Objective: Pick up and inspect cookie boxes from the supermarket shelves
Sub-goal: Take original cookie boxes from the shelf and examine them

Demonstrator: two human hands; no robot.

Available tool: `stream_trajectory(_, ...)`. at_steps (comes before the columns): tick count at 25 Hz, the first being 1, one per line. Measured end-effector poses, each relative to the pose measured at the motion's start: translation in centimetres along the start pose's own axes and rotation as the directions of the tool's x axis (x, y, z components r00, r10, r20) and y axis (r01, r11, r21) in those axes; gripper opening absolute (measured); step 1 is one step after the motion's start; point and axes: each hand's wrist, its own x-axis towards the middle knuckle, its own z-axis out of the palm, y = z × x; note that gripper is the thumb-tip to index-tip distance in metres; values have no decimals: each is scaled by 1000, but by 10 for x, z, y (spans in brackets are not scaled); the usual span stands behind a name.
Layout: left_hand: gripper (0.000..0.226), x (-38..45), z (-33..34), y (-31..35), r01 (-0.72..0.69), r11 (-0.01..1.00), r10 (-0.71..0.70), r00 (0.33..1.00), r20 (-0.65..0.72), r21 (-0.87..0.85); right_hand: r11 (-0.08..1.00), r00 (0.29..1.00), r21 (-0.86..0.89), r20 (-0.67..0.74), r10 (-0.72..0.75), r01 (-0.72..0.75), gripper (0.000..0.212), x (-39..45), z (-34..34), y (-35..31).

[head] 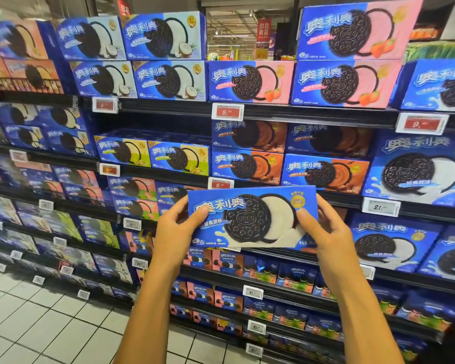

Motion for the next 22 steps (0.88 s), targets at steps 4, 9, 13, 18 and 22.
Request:
stream_trajectory(4,20,3,-4,-1,37,998,-38,999,-9,-59,938,975,295,174,135,-183,51,-1,-7,1)
stream_trajectory(9,40,7,2,10,92,993,-93,995,19,80,918,985,364,123,119,-156,50,-2,1,-1)
stream_trajectory(13,57,-6,31,24,-65,928,28,994,105,366,966,994,235,19,106,-108,49,1,26,-3)
stream_trajectory(18,53,-22,68,27,-18,998,-3,935,356,57,993,998,113,37,-41,36,38,-5,66,-10)
stream_trajectory(22,54,-15,49,6,235,877,-132,957,259,-419,999,987,35,162,-10,5,44,-7,72,-14)
